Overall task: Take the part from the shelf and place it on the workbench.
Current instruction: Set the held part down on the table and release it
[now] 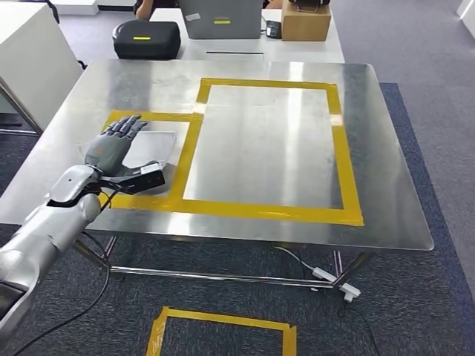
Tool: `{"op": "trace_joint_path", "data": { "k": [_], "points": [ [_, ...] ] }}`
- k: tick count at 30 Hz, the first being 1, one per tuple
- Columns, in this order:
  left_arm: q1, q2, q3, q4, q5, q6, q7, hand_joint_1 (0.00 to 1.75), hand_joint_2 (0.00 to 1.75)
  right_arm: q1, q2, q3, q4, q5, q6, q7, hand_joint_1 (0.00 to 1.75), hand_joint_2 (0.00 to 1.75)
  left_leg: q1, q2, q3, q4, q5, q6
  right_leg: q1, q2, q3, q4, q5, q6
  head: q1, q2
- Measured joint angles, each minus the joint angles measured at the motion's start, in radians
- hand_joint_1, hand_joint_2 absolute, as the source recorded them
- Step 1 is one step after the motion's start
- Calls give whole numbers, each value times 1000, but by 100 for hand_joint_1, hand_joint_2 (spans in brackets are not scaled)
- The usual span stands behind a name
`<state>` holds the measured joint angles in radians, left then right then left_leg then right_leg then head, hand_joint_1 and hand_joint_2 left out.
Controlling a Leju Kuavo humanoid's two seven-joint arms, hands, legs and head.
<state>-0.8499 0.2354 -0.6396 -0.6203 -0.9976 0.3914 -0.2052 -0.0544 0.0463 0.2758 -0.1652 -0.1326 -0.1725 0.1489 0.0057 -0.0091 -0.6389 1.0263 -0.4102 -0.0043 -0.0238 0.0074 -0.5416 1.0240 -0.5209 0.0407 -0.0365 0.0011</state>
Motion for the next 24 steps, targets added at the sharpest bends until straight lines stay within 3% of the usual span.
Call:
{"op": "trace_joint_path", "data": {
  "k": [2,4,6,7,8,9,12,14,16,17,19,21,22,23,24],
  "points": [
    [3,2,0,0,-3,2,0,0,0,0,1,0,0,0,0,3,0,0,3,0,-9,12,-14,-11,0,-2,-10,-1,10,-20,0,0],
    [4,4,0,0,-4,2,1,0,0,-1,2,0,0,0,-1,4,0,0,5,1,-37,94,-85,-18,0,-5,-26,-3,24,-39,-2,0],
    [8,5,1,0,-5,3,2,0,0,0,1,-1,0,0,-4,7,0,0,5,2,-71,225,-167,-22,6,-7,-43,-2,37,-48,-3,0],
    [13,5,1,0,-6,3,3,0,0,0,1,-1,0,-1,-6,9,0,0,5,2,-77,269,-186,-21,9,-8,-51,-2,44,-49,-3,0],
    [17,5,1,0,-7,4,4,0,0,0,1,-1,0,-1,-8,12,0,0,5,2,-69,281,-187,-19,12,-9,-59,-2,50,-50,-3,0],
    [21,5,1,0,-8,5,5,0,0,0,1,0,0,-1,-9,14,0,0,4,2,-42,253,-170,-14,16,-10,-67,-2,57,-50,-3,0],
    [24,8,7,-1,-7,12,7,0,0,0,3,0,0,-2,-12,19,0,0,-6,3,90,49,-113,11,23,-11,-85,-2,75,-45,-3,0],
    [27,11,13,-1,-6,17,8,0,0,0,4,-1,0,-1,-14,21,0,0,-15,4,126,-17,-108,20,20,-12,-90,-4,88,-33,-3,0],
    [34,15,15,-2,-5,22,8,0,0,0,4,-1,0,-1,-15,24,0,0,-18,4,123,-29,-93,26,16,-12,-92,-9,99,-20,-3,0],
    [38,17,16,-2,-4,25,8,0,0,0,4,-1,0,0,-14,25,0,0,-18,5,119,-35,-82,31,14,-11,-98,-5,91,-14,-3,0],
    [46,18,18,-2,-3,31,8,0,0,1,4,-1,0,1,-14,28,0,0,-13,8,101,-46,-57,41,14,-9,-126,51,26,-6,1,0],
    [60,19,22,-2,-2,37,8,0,0,0,4,0,0,2,-14,31,0,0,-13,8,73,-44,-36,45,13,-9,-166,176,-63,0,5,0],
    [69,20,24,-2,-1,39,8,0,0,0,4,0,0,3,-14,32,0,0,-14,8,58,-43,-26,45,13,-9,-177,232,-84,2,6,0],
    [78,22,27,-2,0,42,8,0,0,0,4,0,0,5,-14,33,0,0,-14,8,42,-40,-16,44,13,-9,-174,262,-83,4,6,0],
    [87,24,29,-2,1,43,8,0,0,0,3,0,0,5,-15,33,0,0,-13,8,27,-38,-6,41,13,-9,-154,256,-63,5,6,0]
  ]
}}
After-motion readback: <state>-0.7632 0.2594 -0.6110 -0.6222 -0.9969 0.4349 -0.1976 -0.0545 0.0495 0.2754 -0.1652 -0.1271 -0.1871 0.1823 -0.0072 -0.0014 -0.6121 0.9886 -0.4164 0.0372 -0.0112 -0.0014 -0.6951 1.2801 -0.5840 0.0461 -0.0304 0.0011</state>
